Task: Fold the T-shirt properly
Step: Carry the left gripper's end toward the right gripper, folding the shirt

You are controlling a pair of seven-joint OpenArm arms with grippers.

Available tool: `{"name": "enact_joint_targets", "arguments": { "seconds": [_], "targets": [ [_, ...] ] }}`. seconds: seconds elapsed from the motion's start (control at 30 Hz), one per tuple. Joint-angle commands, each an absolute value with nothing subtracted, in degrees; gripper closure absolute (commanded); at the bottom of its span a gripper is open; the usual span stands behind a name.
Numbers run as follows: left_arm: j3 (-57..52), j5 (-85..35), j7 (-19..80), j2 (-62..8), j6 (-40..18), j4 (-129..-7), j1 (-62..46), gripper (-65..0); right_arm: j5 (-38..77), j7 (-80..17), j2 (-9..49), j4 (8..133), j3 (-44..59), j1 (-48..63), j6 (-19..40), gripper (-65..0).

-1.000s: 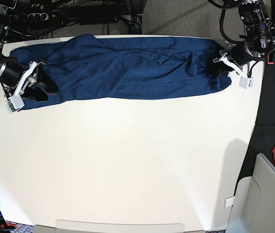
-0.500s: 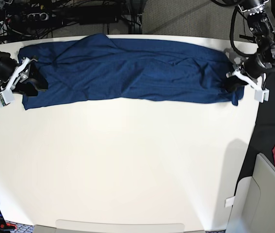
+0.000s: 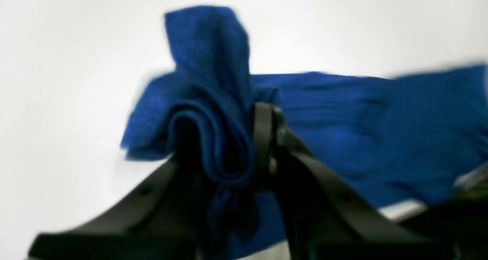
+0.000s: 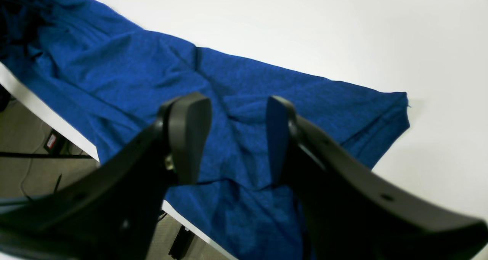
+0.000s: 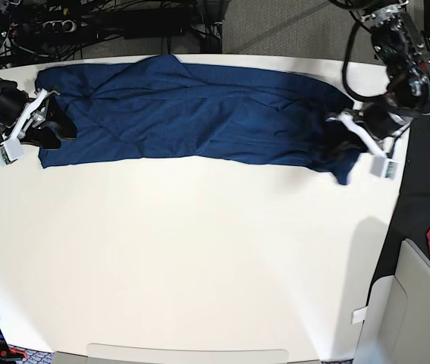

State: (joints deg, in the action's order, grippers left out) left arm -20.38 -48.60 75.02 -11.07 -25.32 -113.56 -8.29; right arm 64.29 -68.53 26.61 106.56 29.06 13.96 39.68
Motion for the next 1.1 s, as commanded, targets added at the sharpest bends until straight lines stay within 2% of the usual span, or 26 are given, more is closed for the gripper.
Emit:
{"name": "enact_joint_targets", "arguments": {
  "seconds": [0.0, 0.4, 0.57, 0.7, 0.8, 0.97, 1.07],
  "targets": [
    [-18.6, -49.0, 75.2, -11.3, -25.5, -115.5, -8.9, -3.5, 65.5, -67.3, 27.6, 107.5, 29.6, 13.5, 40.0, -25.3],
    [-2.0, -48.2, 75.0, -3.1, -25.5, -115.7, -8.2, -3.5, 65.6, -67.3, 27.6, 107.5, 29.6, 13.8, 40.0, -25.3],
    [3.8, -40.7, 74.1, 0.5, -25.5, -111.9, -4.6, -3.5, 65.7, -67.3, 27.6, 107.5, 29.6, 13.8, 40.0, -25.3],
    [6.8, -38.7, 72.0, 0.7, -25.5, -109.8, -4.5, -4.2, 65.7, -67.3, 27.6, 107.6, 29.6, 13.8, 40.0, -25.3],
    [7.0, -38.4, 72.2, 0.3, -25.5, -109.5, -4.6, -9.1, 65.7, -67.3, 27.6, 107.6, 29.6, 13.8, 40.0, -25.3],
    [7.0, -38.8, 75.4, -2.8, -25.5, -111.1, -5.1, -25.0, 65.6, -67.2, 27.7, 107.6, 29.6, 13.4, 40.0, -25.3],
    [7.5, -40.7, 76.5, -3.8, -25.5, -112.7, -5.1, -26.7, 65.4, -67.2, 27.6, 107.5, 29.6, 12.4, 40.0, -25.3]
  ]
}}
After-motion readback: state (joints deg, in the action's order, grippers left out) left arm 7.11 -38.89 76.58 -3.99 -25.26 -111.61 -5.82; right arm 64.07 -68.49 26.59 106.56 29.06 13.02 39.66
